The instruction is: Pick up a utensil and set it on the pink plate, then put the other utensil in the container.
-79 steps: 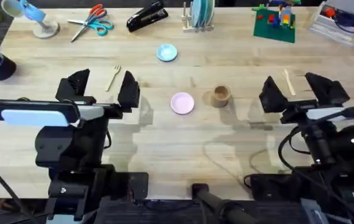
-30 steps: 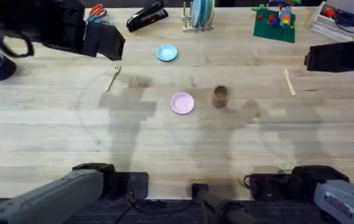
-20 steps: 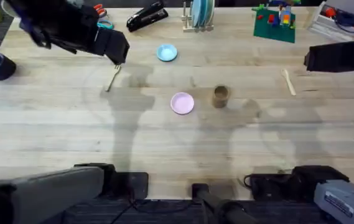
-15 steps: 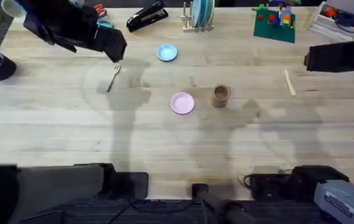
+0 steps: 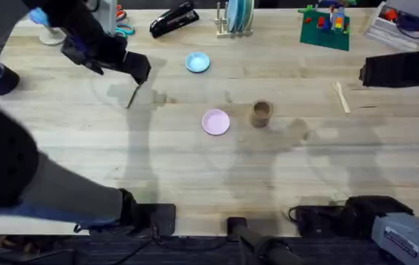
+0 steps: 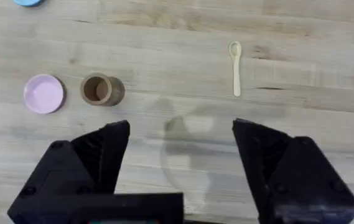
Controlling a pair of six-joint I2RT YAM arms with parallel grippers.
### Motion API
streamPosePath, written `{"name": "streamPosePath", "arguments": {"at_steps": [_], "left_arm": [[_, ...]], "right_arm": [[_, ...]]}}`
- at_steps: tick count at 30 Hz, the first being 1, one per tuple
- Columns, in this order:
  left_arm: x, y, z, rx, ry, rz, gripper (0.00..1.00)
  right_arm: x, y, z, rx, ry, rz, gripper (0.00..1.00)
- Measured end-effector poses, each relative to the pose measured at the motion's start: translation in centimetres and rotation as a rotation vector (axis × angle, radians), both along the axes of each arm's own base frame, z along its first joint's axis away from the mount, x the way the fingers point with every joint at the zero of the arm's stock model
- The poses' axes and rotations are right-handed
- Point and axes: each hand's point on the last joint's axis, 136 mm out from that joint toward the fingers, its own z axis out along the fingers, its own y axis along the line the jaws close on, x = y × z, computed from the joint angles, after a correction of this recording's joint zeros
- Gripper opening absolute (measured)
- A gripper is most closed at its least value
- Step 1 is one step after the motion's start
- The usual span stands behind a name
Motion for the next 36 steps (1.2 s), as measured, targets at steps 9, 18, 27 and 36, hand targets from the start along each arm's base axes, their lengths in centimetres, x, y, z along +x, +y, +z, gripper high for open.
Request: {"name": "streamPosePath", "arguments": {"at_steps": [9, 18, 27, 36], "left_arm": [[1.7, -0.4, -5.5, -0.044, 0.086, -0.018, 0.994], [2.7, -0.3, -8.2, -0.049, 0.107, -0.019, 0.993], [2.5, -0.3, -9.2, -0.055, 0.11, -0.014, 0.995], [2.4, -0.2, -9.3, -0.068, 0.074, -0.005, 0.995]], "right_arm": [[0.0, 0.0, 0.0, 0.0, 0.0, 0.0, 0.995], [0.0, 0.0, 0.0, 0.0, 0.0, 0.0, 0.995], [0.0, 0.0, 0.0, 0.0, 0.001, 0.0, 0.995], [0.0, 0.0, 0.0, 0.0, 0.0, 0.0, 0.995]]}}
